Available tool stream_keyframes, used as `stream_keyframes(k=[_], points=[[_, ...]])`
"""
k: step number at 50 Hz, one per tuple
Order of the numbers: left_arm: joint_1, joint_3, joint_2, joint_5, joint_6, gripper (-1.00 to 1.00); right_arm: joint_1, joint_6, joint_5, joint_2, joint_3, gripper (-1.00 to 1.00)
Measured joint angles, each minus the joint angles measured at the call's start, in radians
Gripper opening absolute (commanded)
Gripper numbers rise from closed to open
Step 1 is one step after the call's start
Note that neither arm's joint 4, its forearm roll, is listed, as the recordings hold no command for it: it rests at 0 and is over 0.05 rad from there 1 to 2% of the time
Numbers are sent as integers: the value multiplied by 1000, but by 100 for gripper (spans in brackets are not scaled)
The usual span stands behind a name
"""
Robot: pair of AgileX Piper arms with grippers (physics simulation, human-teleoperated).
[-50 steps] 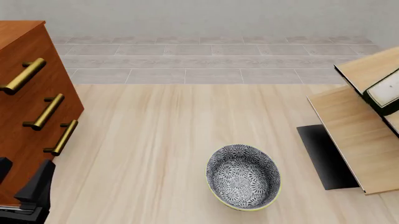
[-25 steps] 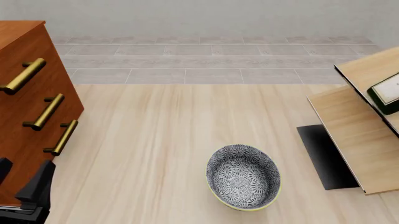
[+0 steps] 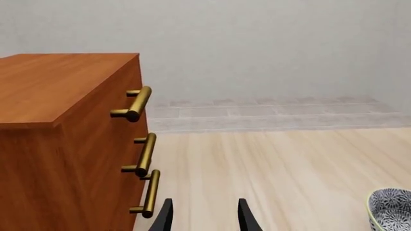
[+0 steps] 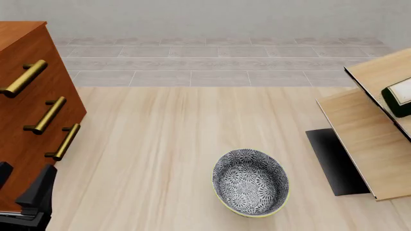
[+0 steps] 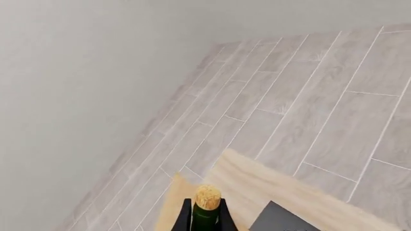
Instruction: Put the wine bottle on the wine rack.
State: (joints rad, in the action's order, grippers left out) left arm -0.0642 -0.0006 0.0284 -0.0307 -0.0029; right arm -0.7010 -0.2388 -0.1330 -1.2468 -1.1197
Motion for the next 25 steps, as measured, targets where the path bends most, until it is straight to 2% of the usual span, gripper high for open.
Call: stream_keyframes(k=[25], points=[[2,0,-9,12,4,100,-20,-12,28,-46,19,-100]])
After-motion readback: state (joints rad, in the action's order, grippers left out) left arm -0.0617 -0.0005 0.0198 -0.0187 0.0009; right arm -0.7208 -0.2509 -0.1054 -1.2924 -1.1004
